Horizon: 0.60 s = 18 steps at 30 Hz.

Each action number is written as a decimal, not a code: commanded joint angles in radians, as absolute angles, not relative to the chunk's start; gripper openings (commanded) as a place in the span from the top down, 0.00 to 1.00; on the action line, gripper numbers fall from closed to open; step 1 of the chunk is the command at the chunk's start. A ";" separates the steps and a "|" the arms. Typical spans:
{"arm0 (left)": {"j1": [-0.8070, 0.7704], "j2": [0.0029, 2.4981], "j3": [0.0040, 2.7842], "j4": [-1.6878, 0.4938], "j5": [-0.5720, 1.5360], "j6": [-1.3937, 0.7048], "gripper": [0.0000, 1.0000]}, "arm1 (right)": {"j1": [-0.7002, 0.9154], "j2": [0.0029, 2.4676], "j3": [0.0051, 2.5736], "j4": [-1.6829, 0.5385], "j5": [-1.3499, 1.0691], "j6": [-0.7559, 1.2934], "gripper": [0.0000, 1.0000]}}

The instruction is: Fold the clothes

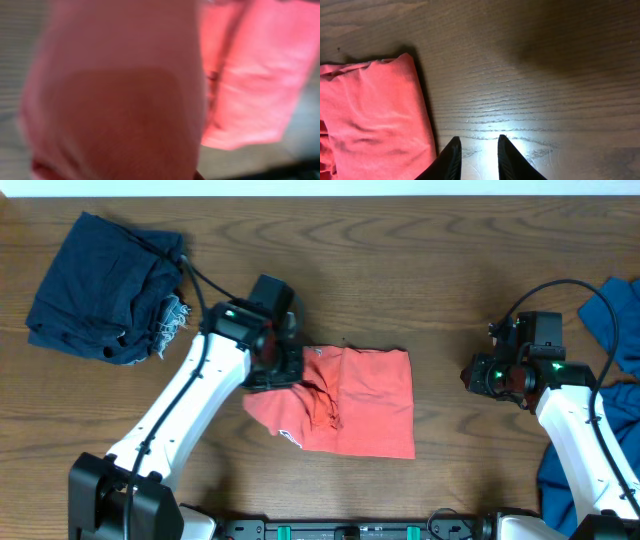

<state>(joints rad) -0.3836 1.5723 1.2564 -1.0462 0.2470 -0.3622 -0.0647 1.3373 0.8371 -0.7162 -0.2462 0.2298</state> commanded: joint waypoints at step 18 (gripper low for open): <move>-0.057 1.681 1.225 -1.067 -0.059 -0.268 0.19 | -0.060 1.329 0.852 -0.726 -0.287 0.197 0.76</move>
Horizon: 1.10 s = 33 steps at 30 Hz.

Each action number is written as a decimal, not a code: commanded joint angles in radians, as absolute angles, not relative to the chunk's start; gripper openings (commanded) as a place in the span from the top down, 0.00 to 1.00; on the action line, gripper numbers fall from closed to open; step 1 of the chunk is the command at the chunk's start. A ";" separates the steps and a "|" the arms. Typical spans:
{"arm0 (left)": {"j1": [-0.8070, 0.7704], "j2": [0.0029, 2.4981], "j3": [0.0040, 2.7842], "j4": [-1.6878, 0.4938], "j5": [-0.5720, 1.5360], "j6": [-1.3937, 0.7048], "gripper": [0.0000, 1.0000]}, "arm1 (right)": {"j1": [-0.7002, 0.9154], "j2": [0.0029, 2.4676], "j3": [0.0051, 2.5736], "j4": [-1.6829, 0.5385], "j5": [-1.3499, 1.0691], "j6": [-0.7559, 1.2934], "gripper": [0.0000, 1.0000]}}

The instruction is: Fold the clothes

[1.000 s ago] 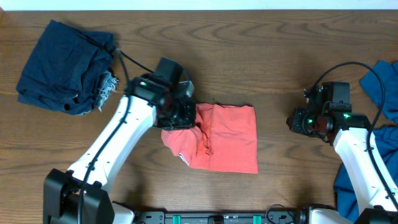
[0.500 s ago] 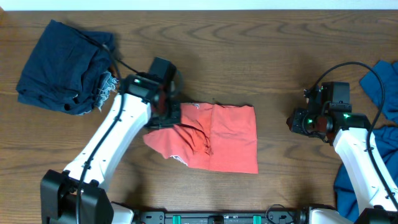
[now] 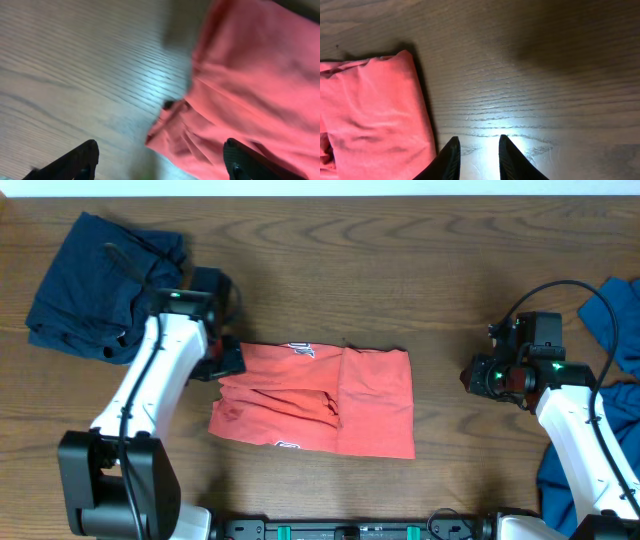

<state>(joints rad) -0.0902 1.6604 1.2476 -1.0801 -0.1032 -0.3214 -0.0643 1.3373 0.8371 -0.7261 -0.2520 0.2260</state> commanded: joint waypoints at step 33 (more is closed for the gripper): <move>-0.090 2.077 1.117 -0.941 0.620 0.265 0.78 | 0.001 1.329 0.849 -0.699 -0.318 0.152 0.74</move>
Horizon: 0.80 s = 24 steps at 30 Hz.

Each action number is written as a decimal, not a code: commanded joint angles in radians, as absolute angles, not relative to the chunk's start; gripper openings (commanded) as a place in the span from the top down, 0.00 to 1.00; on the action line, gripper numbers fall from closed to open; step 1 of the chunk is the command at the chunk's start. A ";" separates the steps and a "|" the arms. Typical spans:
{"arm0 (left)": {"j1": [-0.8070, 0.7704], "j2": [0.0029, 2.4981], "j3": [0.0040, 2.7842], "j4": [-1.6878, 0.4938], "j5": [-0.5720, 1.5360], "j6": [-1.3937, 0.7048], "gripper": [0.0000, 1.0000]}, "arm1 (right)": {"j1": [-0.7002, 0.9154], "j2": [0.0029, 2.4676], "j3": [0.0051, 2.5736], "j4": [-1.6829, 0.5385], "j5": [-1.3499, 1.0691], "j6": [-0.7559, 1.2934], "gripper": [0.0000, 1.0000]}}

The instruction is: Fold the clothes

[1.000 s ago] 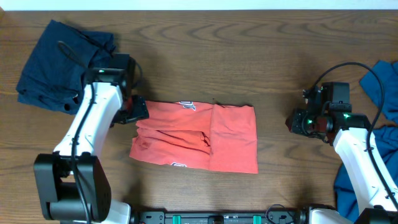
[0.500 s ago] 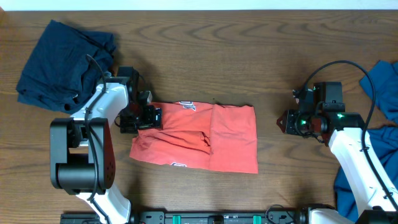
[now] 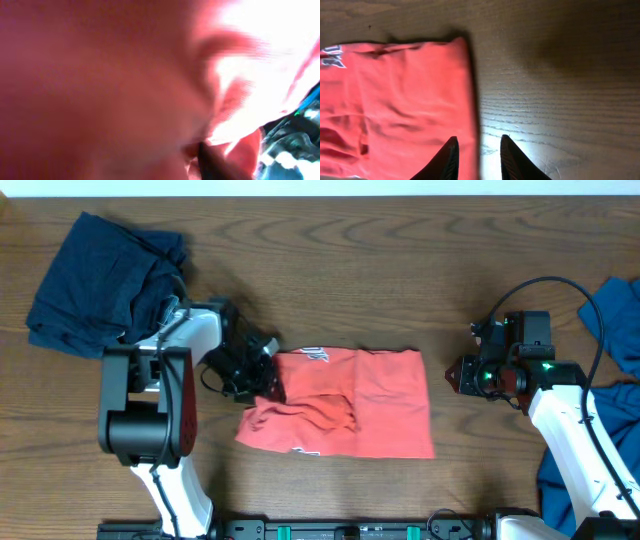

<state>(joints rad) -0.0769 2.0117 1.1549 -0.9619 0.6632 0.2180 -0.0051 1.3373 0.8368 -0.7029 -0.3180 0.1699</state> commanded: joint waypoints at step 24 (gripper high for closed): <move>-0.120 1.714 1.410 -1.226 0.504 -0.010 0.94 | 0.001 1.329 0.849 -0.691 -0.318 0.152 0.75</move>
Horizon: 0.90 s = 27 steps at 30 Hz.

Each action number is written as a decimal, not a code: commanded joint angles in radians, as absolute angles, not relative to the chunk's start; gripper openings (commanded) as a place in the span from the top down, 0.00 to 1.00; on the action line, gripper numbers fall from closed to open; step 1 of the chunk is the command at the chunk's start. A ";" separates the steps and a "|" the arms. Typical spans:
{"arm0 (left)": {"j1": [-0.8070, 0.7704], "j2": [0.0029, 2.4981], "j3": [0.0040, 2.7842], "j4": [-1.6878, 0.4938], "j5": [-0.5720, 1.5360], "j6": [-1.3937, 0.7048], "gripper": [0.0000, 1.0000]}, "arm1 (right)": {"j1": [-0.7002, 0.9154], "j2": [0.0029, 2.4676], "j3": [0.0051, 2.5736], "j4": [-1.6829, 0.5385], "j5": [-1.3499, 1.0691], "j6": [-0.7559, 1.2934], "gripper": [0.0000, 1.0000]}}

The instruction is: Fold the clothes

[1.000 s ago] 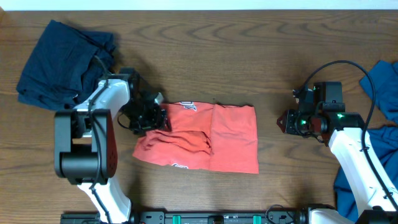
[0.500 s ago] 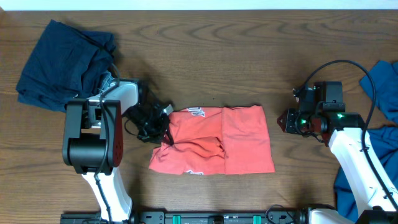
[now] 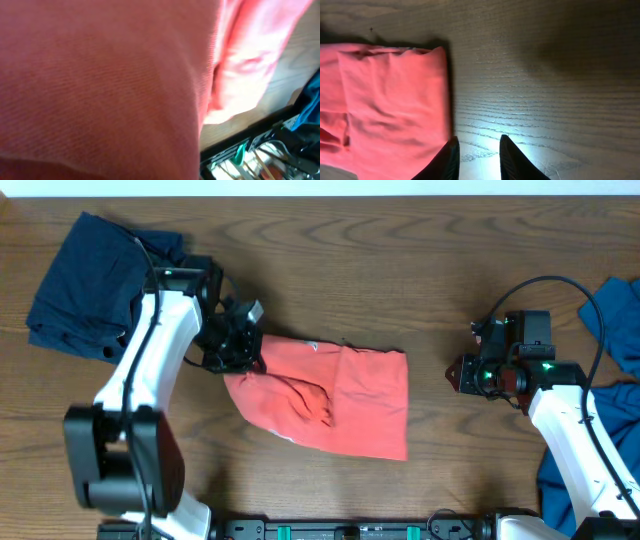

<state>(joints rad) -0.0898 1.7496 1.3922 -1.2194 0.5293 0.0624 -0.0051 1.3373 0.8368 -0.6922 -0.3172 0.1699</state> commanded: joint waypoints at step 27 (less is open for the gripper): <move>-0.672 1.694 1.419 -0.955 0.311 -0.514 0.94 | 0.002 1.333 0.848 -0.694 -0.323 0.164 0.73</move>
<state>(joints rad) -0.6506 1.6855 1.4025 -0.9688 0.3386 -0.4488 -0.0051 1.3376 0.8368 -0.6918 -0.3176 0.1703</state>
